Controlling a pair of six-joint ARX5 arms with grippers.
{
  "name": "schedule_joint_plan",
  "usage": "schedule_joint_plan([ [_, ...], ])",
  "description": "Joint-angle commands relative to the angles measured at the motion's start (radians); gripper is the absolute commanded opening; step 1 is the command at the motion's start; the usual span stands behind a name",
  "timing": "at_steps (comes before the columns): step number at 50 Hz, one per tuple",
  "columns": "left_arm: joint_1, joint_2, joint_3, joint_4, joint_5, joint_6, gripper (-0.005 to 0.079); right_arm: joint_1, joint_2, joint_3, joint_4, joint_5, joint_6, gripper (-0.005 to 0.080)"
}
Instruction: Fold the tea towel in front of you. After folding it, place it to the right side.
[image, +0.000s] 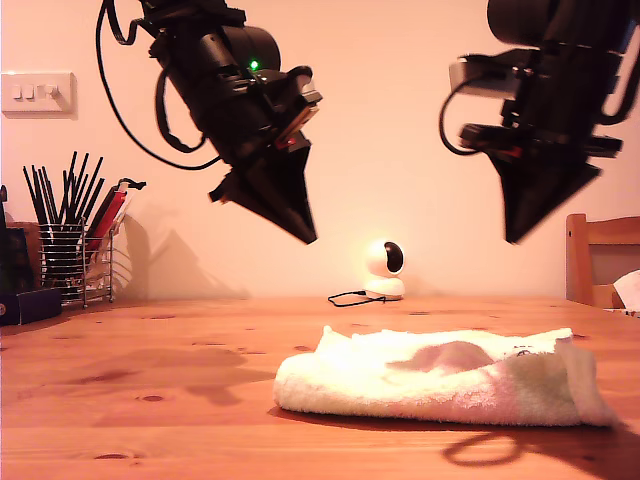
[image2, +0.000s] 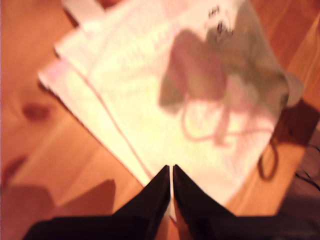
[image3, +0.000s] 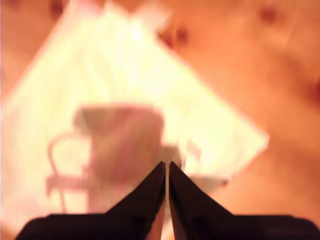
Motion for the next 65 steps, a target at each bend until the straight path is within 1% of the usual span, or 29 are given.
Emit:
schedule_joint_plan([
  [1, 0.007, -0.006, -0.02, 0.058, 0.005, 0.009, -0.0019, 0.0, -0.027, -0.001, 0.077, -0.005, 0.021, -0.001],
  [9, 0.027, -0.023, -0.021, 0.233, 0.01, 0.015, -0.0019, 0.0, -0.061, -0.006, 0.285, -0.012, 0.025, -0.001],
  [15, 0.045, -0.037, -0.022, 0.386, 0.016, 0.008, -0.0019, -0.008, -0.067, -0.032, 0.475, -0.041, 0.033, -0.001],
  [18, 0.052, -0.039, -0.023, 0.454, 0.016, 0.007, -0.0019, -0.01, -0.067, -0.063, 0.566, -0.05, 0.043, -0.0011],
  [21, 0.063, -0.051, -0.033, 0.518, 0.015, 0.003, -0.0019, -0.01, -0.067, -0.1, 0.698, -0.063, 0.057, -0.0011],
  [24, 0.074, -0.064, -0.05, 0.581, 0.011, -0.006, -0.0019, -0.01, -0.067, -0.136, 0.786, -0.064, 0.09, -0.0011],
  [27, 0.088, -0.081, -0.073, 0.63, 0.008, -0.017, -0.0019, -0.01, -0.067, -0.174, 0.856, -0.076, 0.107, -0.0011],
  [31, 0.107, -0.114, -0.126, 0.701, 0.002, -0.036, -0.0019, -0.01, -0.072, -0.219, 0.912, -0.089, 0.107, -0.0011],
  [37, 0.129, -0.189, -0.261, 0.815, -0.015, -0.062, -0.0019, -0.009, -0.101, -0.299, 1.001, -0.113, 0.111, -0.0011],
  [39, 0.135, -0.216, -0.313, 0.841, -0.014, -0.066, -0.0019, -0.009, -0.116, -0.324, 1.011, -0.12, 0.117, -0.0011],
  [40, 0.137, -0.229, -0.342, 0.858, -0.014, -0.09, -0.0019, -0.009, -0.124, -0.336, 1.011, -0.124, 0.121, -0.0011],
  [43, 0.141, -0.267, -0.432, 0.915, -0.014, -0.112, -0.0019, -0.009, -0.156, -0.378, 1.02, -0.142, 0.126, -0.001],
  [50, 0.131, -0.344, -0.63, 1.043, -0.01, -0.151, -0.0019, -0.009, -0.239, -0.48, 1.021, -0.164, 0.128, -0.0011],
  [55, 0.101, -0.373, -0.725, 1.062, -0.008, -0.188, -0.0019, -0.008, -0.309, -0.542, 0.964, -0.167, 0.138, -0.001],
  [59, 0.074, -0.385, -0.789, 1.068, -0.008, -0.188, -0.0019, -0.008, -0.361, -0.592, 0.914, -0.169, 0.138, -0.001],
  [65, 0.017, -0.39, -0.858, 1.073, -0.007, -0.214, -0.0019, -0.006, -0.43, -0.644, 0.82, -0.171, 0.139, -0.001],
])
